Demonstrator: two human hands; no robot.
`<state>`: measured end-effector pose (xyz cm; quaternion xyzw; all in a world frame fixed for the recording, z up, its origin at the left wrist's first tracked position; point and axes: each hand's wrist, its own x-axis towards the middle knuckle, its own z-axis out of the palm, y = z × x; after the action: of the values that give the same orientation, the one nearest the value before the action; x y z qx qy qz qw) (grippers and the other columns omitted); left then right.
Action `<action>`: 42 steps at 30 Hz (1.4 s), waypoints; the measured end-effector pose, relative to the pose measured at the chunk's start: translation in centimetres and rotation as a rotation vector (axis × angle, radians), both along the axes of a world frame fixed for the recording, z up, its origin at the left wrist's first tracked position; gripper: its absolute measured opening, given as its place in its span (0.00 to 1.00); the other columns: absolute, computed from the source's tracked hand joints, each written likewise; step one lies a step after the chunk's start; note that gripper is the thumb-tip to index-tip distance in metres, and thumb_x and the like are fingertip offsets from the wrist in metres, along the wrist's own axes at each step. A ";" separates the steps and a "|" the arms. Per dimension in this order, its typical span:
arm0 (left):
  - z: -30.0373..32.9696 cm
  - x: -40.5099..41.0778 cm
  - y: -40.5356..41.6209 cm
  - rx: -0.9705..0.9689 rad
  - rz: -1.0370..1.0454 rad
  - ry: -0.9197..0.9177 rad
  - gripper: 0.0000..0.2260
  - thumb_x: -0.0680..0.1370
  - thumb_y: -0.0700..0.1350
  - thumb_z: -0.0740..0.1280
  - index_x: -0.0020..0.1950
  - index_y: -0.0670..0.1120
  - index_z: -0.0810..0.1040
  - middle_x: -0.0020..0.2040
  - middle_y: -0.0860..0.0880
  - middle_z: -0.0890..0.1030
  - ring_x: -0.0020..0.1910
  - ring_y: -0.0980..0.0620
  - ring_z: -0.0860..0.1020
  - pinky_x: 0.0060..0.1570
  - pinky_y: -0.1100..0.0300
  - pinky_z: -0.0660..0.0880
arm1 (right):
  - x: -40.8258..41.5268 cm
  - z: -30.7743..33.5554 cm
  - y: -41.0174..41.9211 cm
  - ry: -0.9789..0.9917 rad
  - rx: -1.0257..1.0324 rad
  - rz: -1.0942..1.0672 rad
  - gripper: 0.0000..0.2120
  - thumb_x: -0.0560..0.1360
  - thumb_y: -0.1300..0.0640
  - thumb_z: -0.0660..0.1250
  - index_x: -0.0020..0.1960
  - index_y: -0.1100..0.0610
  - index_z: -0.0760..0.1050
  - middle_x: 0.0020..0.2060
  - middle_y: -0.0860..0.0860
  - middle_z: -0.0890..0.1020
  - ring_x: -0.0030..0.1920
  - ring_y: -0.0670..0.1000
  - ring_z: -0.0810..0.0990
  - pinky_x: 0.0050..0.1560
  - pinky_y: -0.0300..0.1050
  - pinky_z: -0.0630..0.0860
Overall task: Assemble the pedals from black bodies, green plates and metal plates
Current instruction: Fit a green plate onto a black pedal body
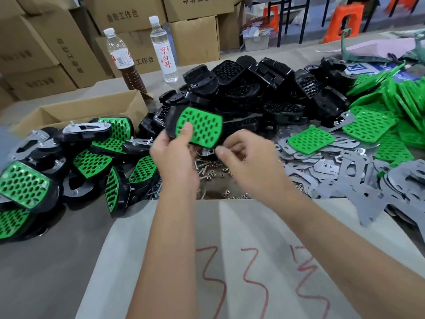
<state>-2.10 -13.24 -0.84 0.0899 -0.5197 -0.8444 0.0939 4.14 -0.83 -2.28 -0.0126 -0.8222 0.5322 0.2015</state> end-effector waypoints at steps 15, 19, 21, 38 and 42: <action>-0.9 -1.4 -2.6 -0.035 0.141 0.030 0.10 0.77 0.33 0.72 0.41 0.47 0.83 0.38 0.51 0.86 0.39 0.53 0.83 0.39 0.57 0.78 | -1.4 -0.4 -2.4 -0.145 0.529 0.231 0.06 0.80 0.65 0.65 0.47 0.59 0.80 0.39 0.56 0.81 0.40 0.57 0.78 0.42 0.48 0.74; -0.7 -0.8 -1.4 -0.024 -0.035 0.035 0.09 0.78 0.34 0.71 0.44 0.47 0.84 0.41 0.50 0.87 0.41 0.52 0.84 0.42 0.54 0.80 | -0.4 -0.4 1.3 -0.107 0.310 0.118 0.09 0.81 0.57 0.69 0.42 0.56 0.82 0.31 0.52 0.80 0.29 0.49 0.73 0.33 0.43 0.70; -0.7 -0.3 -0.3 -0.058 -0.159 0.031 0.07 0.77 0.34 0.70 0.47 0.46 0.85 0.42 0.49 0.87 0.43 0.50 0.85 0.45 0.50 0.82 | 0.3 -0.6 3.3 -0.147 0.104 0.076 0.12 0.82 0.56 0.67 0.41 0.56 0.80 0.30 0.51 0.80 0.27 0.48 0.73 0.27 0.41 0.69; -2.3 2.3 4.9 -0.492 -0.467 0.000 0.07 0.77 0.37 0.71 0.50 0.47 0.86 0.45 0.48 0.88 0.45 0.49 0.86 0.48 0.48 0.84 | 1.7 -1.6 8.4 -0.013 -0.575 0.042 0.09 0.85 0.62 0.63 0.50 0.53 0.80 0.40 0.54 0.87 0.26 0.48 0.73 0.23 0.35 0.64; -2.3 2.5 5.0 -0.544 -0.461 -0.003 0.07 0.77 0.38 0.71 0.49 0.49 0.86 0.47 0.46 0.88 0.50 0.44 0.86 0.49 0.47 0.84 | 1.7 -1.9 8.7 0.054 -0.435 -0.048 0.09 0.83 0.58 0.67 0.44 0.51 0.78 0.40 0.55 0.88 0.25 0.50 0.76 0.23 0.38 0.67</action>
<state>0.36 -8.25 -3.18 -0.0565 -0.7322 -0.6741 -0.0793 5.86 7.82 -4.15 -0.0612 -0.6816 0.6923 0.2288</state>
